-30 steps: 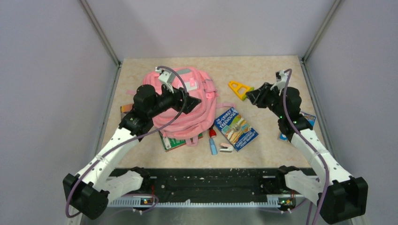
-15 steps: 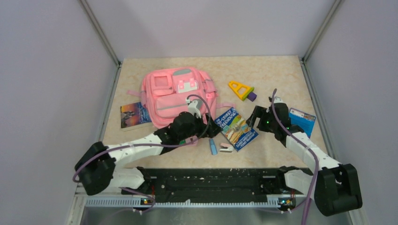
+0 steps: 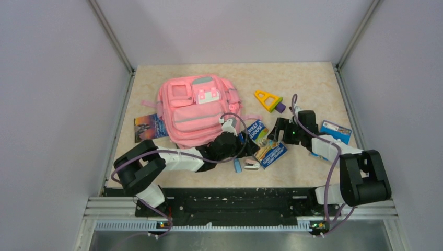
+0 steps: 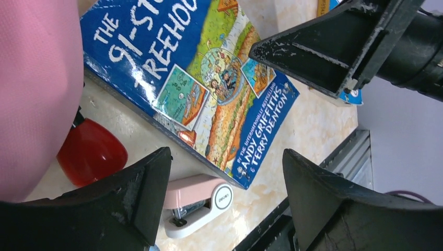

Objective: Pack the student bag
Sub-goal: Pick up the book from the center of the board.

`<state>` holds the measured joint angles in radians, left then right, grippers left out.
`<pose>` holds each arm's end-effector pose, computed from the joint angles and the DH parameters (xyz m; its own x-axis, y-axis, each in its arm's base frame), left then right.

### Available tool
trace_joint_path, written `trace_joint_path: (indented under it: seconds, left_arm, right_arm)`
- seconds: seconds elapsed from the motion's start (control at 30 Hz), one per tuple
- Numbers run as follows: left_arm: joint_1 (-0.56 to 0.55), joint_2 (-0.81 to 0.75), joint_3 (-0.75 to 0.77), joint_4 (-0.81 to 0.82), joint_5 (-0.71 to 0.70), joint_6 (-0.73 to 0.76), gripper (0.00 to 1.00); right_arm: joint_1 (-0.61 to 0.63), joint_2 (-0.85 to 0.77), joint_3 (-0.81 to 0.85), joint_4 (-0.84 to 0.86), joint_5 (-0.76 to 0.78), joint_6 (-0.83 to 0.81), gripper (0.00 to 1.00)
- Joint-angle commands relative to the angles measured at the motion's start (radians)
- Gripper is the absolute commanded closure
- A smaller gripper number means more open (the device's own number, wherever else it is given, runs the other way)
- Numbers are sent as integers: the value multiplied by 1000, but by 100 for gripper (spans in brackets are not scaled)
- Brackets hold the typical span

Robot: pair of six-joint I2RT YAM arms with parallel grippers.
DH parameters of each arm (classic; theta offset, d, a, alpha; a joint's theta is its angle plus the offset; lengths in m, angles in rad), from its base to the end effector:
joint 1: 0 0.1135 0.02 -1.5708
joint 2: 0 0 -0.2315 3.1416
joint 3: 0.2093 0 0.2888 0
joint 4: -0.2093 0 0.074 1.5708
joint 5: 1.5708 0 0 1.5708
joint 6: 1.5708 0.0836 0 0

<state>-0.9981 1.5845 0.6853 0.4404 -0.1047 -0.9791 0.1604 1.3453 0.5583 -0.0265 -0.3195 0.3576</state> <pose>0.2170 -0.3204 0.0916 -0.7855 -0.3051 -0.5385 0.2387 0.6535 -0.7183 0.3073 0.0763 0.0700 -0.7996 0.2073 -0.5636 -0.0905 0.8863 0.4543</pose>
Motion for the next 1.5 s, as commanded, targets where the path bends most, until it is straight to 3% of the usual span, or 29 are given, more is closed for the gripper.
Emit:
trace_joint_path:
  seconds: [0.0, 0.27, 0.57, 0.87, 1.03, 1.2, 1.27, 1.47]
  left_arm:
    - [-9, 46, 77, -16, -55, -33, 17]
    - [-12, 132, 129, -69, -55, -45, 16]
    - [-28, 183, 163, -105, -91, -32, 13]
    - [-28, 235, 212, -44, -38, 153, 15]
    - [-28, 228, 212, -36, -34, 189, 16]
    - [-28, 195, 211, -36, -49, 232, 16]
    - [-27, 168, 213, -34, -50, 265, 16]
    - [-28, 15, 244, -60, -34, 410, 14]
  right_arm:
    - [-5, 48, 48, 72, -162, -55, 17]
    - [-5, 97, 46, 70, -281, -49, 20]
    - [-4, 90, 29, 78, -314, -32, 21]
    - [-2, 142, -18, 206, -559, 31, 27]
    - [-2, 124, -18, 178, -530, 28, 49]
    - [-2, 49, -10, 116, -418, 45, 90]
    - [-2, -23, 0, 66, -352, 48, 100]
    - [-3, -314, 44, -85, -117, 78, 100]
